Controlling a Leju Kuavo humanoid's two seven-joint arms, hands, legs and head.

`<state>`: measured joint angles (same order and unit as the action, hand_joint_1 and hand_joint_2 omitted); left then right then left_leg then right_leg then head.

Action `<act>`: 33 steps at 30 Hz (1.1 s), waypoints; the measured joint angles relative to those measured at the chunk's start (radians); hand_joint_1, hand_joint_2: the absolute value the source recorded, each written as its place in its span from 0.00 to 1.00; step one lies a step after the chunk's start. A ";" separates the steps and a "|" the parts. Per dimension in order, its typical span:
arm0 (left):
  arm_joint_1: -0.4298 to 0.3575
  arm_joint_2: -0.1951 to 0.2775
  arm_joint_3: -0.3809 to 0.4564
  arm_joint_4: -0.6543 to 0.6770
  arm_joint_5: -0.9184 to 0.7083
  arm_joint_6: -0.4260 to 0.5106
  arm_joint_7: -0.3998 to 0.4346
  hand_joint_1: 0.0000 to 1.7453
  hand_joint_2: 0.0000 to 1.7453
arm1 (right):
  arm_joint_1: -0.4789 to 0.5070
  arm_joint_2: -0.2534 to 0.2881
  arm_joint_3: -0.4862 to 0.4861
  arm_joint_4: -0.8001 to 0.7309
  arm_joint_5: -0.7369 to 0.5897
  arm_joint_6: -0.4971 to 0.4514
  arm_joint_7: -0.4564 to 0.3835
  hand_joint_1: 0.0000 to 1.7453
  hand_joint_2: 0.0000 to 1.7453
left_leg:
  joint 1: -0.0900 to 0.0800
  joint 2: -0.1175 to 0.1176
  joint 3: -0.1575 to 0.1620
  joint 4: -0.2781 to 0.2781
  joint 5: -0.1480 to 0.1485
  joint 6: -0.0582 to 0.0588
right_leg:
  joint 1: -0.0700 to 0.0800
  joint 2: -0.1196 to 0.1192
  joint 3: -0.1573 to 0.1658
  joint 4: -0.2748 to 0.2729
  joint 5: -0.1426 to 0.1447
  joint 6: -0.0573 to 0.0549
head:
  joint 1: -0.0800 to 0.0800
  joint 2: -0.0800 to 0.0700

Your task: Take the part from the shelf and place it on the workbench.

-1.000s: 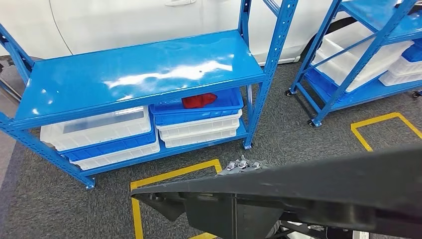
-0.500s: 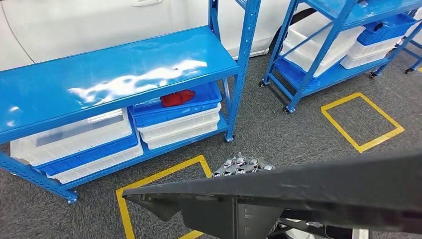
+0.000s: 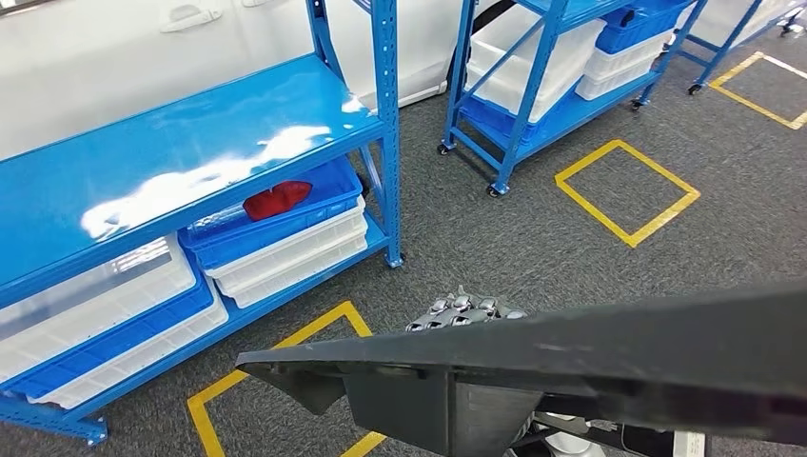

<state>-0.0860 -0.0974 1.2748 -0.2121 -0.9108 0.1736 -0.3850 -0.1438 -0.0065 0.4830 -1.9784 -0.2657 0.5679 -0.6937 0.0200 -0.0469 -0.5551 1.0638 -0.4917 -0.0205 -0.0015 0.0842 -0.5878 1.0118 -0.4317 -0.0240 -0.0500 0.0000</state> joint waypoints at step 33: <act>-0.006 0.006 -0.006 0.000 -0.035 -0.002 0.001 0.00 0.00 | 0.023 -0.010 -0.018 0.002 0.035 -0.033 -0.003 0.87 1.00 | -0.001 -0.016 0.005 -0.049 0.017 0.007 | 0.000 0.035 -0.017 0.010 0.001 0.011 | 0.001 0.000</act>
<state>-0.0915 -0.0910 1.2690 -0.2125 -0.9461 0.1720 -0.3842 -0.1213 -0.0164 0.4651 -1.9760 -0.2310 0.5353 -0.6966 0.0186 -0.0629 -0.5501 1.0151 -0.4752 -0.0139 -0.0014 0.1195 -0.6047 1.0215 -0.4304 -0.0128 -0.0492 0.0000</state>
